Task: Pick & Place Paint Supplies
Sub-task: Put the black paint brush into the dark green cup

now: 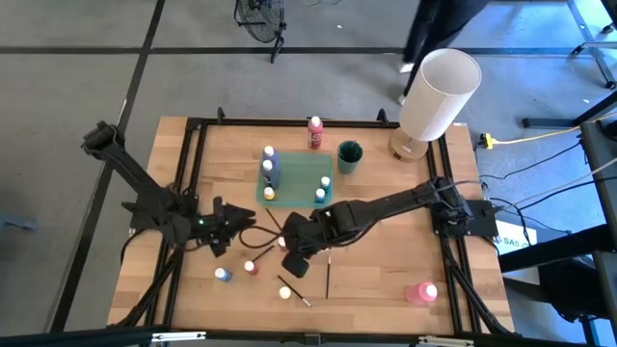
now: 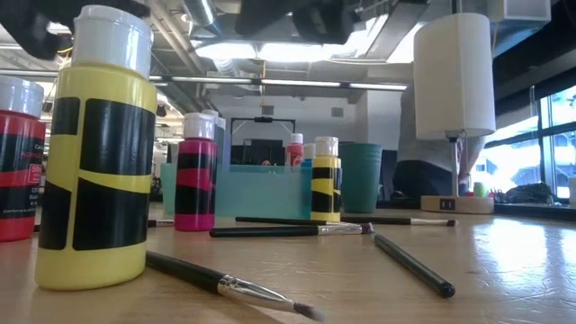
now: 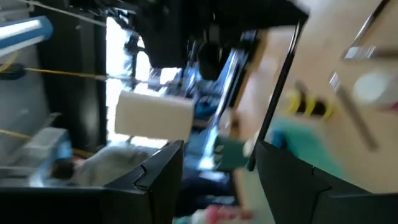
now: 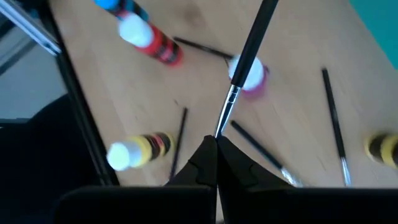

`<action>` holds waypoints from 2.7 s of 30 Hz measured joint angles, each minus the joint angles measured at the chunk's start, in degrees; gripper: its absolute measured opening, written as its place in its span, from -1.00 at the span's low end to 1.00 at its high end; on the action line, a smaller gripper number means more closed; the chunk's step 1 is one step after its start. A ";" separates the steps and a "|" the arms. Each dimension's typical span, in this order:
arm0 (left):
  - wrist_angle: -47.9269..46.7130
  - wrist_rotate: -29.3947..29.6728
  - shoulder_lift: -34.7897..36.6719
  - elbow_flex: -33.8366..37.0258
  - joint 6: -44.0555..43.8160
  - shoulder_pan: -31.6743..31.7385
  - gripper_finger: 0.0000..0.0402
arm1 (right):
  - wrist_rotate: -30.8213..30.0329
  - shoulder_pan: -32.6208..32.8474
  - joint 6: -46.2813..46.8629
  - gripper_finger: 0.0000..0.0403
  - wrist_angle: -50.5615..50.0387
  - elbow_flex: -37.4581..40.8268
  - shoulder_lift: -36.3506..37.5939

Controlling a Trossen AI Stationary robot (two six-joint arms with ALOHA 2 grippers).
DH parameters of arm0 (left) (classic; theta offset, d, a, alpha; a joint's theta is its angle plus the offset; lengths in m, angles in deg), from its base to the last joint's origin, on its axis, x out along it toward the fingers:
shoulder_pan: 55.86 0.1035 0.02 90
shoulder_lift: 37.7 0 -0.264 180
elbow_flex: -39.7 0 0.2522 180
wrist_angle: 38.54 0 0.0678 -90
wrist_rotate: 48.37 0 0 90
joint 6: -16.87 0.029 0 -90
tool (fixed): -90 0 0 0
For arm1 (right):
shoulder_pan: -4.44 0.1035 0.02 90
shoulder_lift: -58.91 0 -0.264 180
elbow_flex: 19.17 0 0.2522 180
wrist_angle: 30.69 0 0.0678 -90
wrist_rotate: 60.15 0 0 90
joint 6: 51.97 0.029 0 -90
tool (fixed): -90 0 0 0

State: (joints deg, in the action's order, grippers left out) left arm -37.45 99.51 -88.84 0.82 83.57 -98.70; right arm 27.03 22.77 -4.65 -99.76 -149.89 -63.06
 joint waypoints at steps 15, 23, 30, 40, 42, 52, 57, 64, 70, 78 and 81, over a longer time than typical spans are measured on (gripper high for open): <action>13.98 8.61 -14.19 -0.01 16.14 -1.17 -0.03 | 1.36 -0.34 -1.67 -1.00 1.34 0.00 0.00; 14.15 8.61 -16.56 -0.01 17.05 -0.74 -0.03 | 1.40 -0.35 -1.69 -1.00 1.89 0.00 0.00; 14.14 8.63 -16.58 -0.01 17.04 1.03 -0.03 | 1.61 -0.36 -2.58 -1.00 4.08 0.02 0.00; 14.14 8.61 -16.61 -0.01 17.04 2.35 -0.06 | 1.63 -0.36 -2.79 -1.00 4.30 0.02 0.00; 14.14 8.61 -16.61 -0.01 17.04 2.55 -0.10 | 1.63 -0.34 -2.81 -1.00 4.30 0.02 0.00; 14.12 8.61 -16.61 -0.01 16.60 2.61 -0.35 | 1.60 -0.34 -3.22 -1.00 4.88 0.02 0.00; 14.10 8.56 -16.61 -0.01 16.60 3.22 -0.41 | 1.62 -0.34 -3.22 -1.00 5.32 0.02 0.00; 14.07 8.56 -16.61 -0.01 16.60 4.14 -0.49 | 2.04 -0.34 -3.31 -1.00 6.29 0.02 0.00; 14.05 8.56 -16.61 -0.01 16.60 4.12 -0.60 | 2.03 -0.34 -3.88 -1.00 6.29 0.02 0.00; 13.77 8.56 -16.61 -0.01 16.58 4.12 -0.78 | 2.04 -0.34 -3.88 -1.00 6.28 0.03 0.00; 13.64 8.59 -16.61 -0.01 16.58 4.12 -0.87 | 2.04 -0.34 -3.88 -1.00 6.29 0.04 0.00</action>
State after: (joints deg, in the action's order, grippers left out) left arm -23.81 108.09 -105.45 0.81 100.16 -94.58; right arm 29.07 22.42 -8.53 -93.46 -149.85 -63.06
